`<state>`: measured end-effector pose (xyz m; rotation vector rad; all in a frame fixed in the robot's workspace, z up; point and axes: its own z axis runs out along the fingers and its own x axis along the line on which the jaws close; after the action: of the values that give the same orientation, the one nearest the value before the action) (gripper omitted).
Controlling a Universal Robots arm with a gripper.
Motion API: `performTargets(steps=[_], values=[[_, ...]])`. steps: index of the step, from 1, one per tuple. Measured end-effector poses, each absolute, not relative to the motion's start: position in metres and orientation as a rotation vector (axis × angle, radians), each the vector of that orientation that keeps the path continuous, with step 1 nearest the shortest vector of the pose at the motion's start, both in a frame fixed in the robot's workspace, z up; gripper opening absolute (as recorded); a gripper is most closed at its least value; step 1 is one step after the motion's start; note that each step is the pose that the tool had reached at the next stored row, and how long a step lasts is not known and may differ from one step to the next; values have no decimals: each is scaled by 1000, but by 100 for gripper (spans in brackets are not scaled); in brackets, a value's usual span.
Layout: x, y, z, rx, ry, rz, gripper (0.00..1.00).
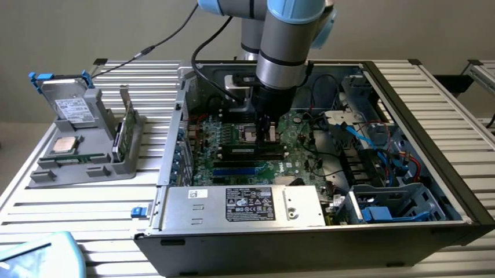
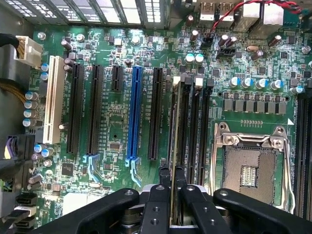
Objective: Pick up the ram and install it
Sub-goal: 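Insert the ram into the slot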
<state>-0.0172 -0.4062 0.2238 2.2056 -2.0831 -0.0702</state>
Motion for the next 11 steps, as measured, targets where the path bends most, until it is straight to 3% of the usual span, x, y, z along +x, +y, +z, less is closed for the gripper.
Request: performTargets(steps=[11], values=[[-17,-406,222,2226,-2057,-65,14]])
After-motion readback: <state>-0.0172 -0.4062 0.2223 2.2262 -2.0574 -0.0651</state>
